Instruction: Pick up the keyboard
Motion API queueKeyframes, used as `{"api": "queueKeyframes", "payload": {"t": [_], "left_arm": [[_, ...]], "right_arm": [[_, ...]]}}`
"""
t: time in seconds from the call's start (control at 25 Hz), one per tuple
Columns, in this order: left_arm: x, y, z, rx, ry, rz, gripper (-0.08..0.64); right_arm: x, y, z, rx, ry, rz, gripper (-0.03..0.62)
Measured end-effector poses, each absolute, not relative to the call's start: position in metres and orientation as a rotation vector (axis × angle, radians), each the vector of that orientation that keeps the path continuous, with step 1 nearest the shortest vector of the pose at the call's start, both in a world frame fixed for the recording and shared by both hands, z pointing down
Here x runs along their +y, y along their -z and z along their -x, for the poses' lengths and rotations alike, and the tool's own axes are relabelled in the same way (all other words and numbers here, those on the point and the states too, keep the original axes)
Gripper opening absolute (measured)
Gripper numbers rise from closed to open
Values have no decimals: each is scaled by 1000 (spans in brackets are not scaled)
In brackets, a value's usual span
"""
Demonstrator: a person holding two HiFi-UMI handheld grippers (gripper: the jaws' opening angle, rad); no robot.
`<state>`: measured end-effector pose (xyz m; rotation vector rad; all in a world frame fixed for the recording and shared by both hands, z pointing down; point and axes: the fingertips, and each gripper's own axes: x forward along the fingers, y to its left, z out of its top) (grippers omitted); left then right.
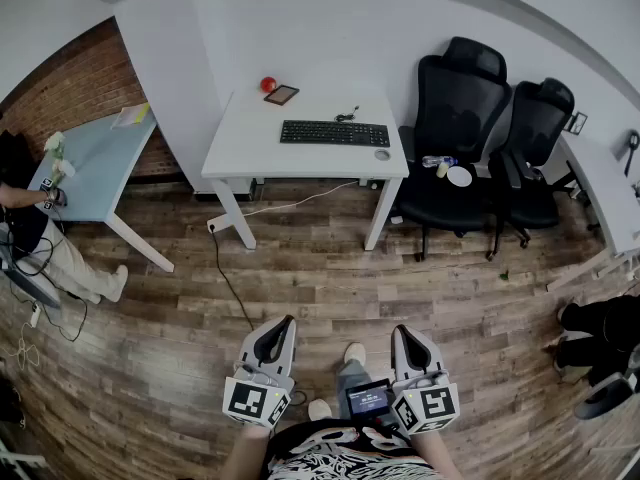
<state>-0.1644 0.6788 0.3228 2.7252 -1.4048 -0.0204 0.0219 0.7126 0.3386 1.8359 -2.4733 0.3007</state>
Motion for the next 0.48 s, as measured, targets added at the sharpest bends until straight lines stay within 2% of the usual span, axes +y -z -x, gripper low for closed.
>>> {"api": "queueKeyframes", "payload": {"t": [0.48], "left_arm": [[721,-320,193,-1498,35,-2638,18]], "right_arm": [[752,-330,-17,-2462,-276,-1908,29]]}}
